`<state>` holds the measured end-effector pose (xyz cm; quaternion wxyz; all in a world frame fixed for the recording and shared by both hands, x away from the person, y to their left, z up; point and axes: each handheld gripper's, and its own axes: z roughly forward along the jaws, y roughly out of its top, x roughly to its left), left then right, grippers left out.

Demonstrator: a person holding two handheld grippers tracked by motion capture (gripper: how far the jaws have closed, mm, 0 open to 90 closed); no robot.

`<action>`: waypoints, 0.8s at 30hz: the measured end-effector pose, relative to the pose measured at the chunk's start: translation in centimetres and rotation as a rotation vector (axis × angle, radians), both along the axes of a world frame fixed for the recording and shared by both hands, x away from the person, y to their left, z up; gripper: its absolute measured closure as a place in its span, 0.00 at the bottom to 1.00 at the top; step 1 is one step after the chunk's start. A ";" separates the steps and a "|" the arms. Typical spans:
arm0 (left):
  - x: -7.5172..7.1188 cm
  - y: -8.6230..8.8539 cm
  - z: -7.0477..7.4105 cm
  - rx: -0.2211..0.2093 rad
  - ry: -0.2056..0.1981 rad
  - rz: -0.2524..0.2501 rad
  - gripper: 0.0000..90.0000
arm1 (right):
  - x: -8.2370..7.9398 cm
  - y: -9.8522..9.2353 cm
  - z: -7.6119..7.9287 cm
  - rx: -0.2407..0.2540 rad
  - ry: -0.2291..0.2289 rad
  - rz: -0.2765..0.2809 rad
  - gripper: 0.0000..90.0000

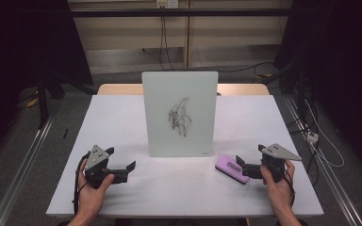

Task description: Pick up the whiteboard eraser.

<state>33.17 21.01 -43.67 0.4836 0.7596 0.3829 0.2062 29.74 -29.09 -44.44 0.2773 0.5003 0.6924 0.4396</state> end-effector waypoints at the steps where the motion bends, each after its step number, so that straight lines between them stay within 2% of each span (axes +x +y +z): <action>1: 0.0 0.0 0.0 0.001 0.001 -0.002 0.04 | 0.0 0.0 0.0 0.000 0.000 0.000 0.05; 4: 0.0 0.0 0.0 0.006 0.018 0.006 0.05 | -0.1 -0.1 0.1 0.001 -0.008 0.005 0.05; 6: -0.1 -0.2 -0.1 0.041 0.024 0.014 0.05 | -0.2 -0.3 0.2 0.012 -0.008 0.005 0.05; 8: 0.0 -0.2 -0.1 0.012 0.033 0.012 0.06 | -0.2 -0.4 0.3 0.017 -0.003 0.013 0.05; 10: 0.0 -0.2 0.0 0.023 0.026 0.013 0.06 | -0.2 -0.4 0.3 0.016 0.009 0.023 0.06; 16: -0.4 -0.2 0.2 0.008 0.017 -0.002 0.06 | -0.3 -0.3 0.5 0.022 0.043 0.067 0.06; 18: -0.5 -0.3 0.2 -0.001 0.021 -0.008 0.06 | -0.2 -0.1 0.7 0.039 0.073 0.106 0.06; 19: -0.6 -0.4 0.1 -0.004 0.025 -0.010 0.06 | -0.2 -0.1 0.7 0.039 0.073 0.106 0.06; 24: -0.7 -0.5 0.1 0.011 0.022 -0.020 0.06 | -0.1 0.4 0.9 0.006 0.078 0.130 0.06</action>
